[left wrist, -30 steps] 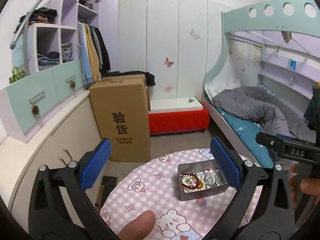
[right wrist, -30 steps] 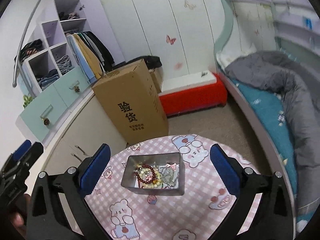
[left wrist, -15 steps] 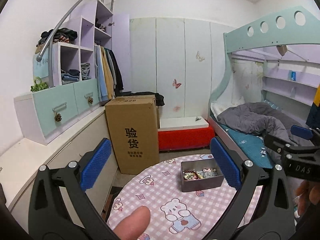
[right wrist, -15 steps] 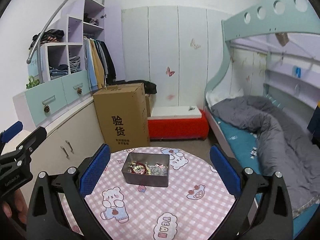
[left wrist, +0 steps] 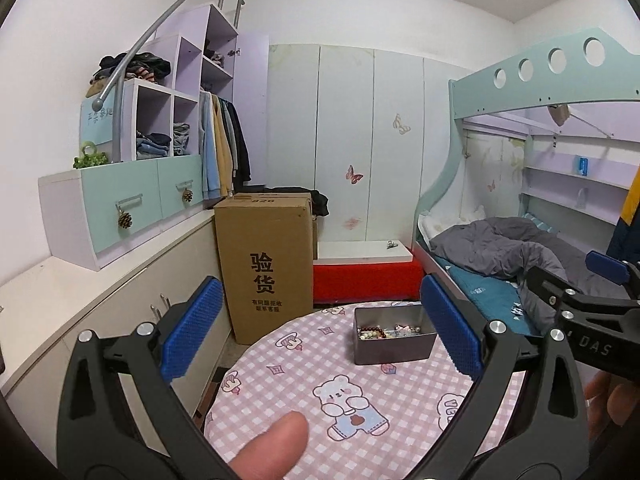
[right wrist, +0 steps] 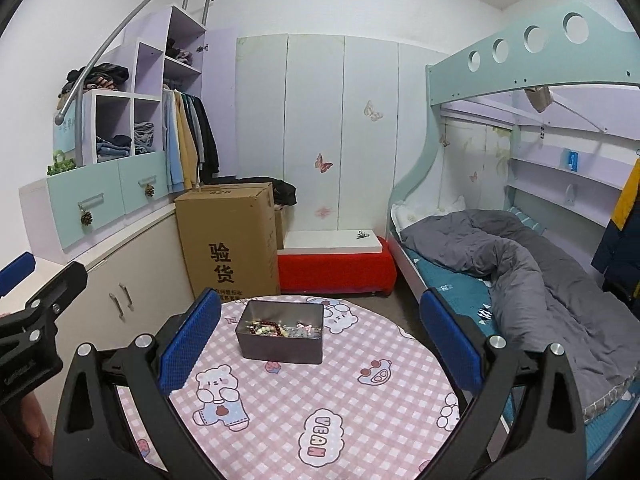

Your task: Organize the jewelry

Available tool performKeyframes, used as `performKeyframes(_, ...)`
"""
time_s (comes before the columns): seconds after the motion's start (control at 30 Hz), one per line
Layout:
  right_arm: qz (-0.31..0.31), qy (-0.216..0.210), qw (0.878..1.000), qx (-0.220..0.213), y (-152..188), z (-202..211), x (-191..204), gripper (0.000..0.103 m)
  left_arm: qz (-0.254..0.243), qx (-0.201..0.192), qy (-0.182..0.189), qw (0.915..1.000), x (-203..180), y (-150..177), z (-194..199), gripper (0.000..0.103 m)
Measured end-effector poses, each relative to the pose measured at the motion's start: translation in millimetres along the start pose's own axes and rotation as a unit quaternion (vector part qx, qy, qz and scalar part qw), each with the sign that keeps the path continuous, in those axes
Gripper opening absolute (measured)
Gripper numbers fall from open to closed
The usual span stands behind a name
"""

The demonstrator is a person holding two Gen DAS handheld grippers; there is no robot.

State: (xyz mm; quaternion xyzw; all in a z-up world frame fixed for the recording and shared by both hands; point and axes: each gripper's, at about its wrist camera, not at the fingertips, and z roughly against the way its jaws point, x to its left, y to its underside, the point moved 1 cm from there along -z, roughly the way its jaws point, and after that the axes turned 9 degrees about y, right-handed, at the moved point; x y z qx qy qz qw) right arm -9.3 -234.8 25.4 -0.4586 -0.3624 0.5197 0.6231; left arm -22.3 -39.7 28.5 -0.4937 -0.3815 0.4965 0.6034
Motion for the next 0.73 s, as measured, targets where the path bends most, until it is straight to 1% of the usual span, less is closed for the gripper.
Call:
performKeyframes(0.23, 0.000, 0.003, 1.000, -0.004, 0.0, 1.9, -0.4, 0.096, 0.003, -0.014, 0.002, 0.9999, -2.4, 0.0, 5.4, 0.097)
performKeyframes(0.4, -0.004, 0.000, 1.000, 0.001, 1.6, 1.8, -0.5, 0.096, 0.024, -0.020, 0.022, 0.9993, 1.3, 2.9, 6.0, 0.097)
performKeyframes(0.63, -0.005, -0.007, 1.000, 0.005, 2.3, 0.3, 2.6, 0.096, 0.014, -0.012, -0.003, 0.9998, -0.6, 7.4, -0.4, 0.097)
performKeyframes(0.73, -0.004, -0.009, 1.000, 0.006, 3.0, -2.2, 4.2, 0.096, 0.018, -0.009, -0.003, 0.9998, 1.0, 8.9, -2.1, 0.097)
